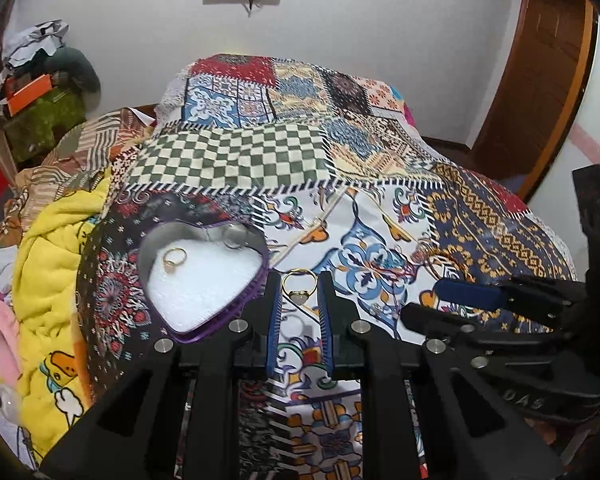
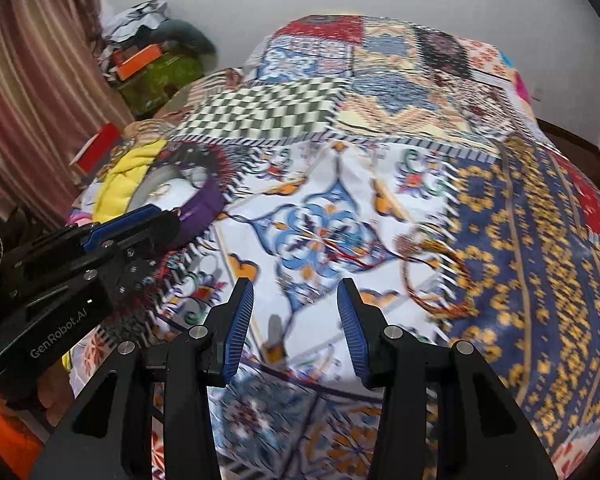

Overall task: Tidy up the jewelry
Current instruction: 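Grasp the gold ring with heart charm using the left tool, then carry the held ring with the left tool over the heart tin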

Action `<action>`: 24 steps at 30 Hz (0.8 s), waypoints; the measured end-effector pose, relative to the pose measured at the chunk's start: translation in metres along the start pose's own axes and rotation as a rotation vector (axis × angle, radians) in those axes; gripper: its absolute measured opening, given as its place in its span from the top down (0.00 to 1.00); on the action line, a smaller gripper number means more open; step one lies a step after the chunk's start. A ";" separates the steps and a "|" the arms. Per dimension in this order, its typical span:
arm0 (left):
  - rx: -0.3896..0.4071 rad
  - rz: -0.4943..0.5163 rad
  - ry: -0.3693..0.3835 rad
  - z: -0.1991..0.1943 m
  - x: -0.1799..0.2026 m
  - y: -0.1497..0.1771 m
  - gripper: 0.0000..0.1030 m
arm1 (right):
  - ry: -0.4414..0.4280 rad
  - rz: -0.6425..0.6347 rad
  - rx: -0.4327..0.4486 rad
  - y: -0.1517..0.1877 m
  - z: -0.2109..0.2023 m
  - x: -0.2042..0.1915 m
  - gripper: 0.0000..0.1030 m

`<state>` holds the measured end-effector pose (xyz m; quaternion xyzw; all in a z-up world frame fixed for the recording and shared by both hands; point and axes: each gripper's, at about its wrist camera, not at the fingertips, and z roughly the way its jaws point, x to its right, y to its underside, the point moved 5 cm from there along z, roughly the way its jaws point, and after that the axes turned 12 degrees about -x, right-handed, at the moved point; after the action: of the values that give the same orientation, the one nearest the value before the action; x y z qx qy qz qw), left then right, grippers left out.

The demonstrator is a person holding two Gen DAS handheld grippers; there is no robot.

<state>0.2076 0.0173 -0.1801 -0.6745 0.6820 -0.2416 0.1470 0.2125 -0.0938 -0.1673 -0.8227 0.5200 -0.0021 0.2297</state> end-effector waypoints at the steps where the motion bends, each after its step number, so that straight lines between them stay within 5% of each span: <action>1: 0.001 -0.002 0.000 0.000 -0.001 0.000 0.84 | 0.000 -0.009 -0.002 -0.001 0.003 -0.002 0.61; 6: -0.005 0.004 -0.003 0.006 -0.001 -0.001 0.84 | -0.022 -0.030 -0.030 -0.007 0.019 -0.007 0.64; 16: -0.030 -0.010 0.009 0.019 -0.006 0.001 0.84 | -0.024 -0.038 -0.076 -0.001 0.040 -0.005 0.90; 24: -0.011 -0.010 0.007 0.009 -0.006 0.000 0.84 | -0.010 -0.033 -0.053 -0.003 0.031 -0.004 0.91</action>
<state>0.2125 0.0217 -0.1888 -0.6779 0.6804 -0.2408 0.1398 0.2205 -0.0783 -0.1931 -0.8369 0.5052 0.0118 0.2105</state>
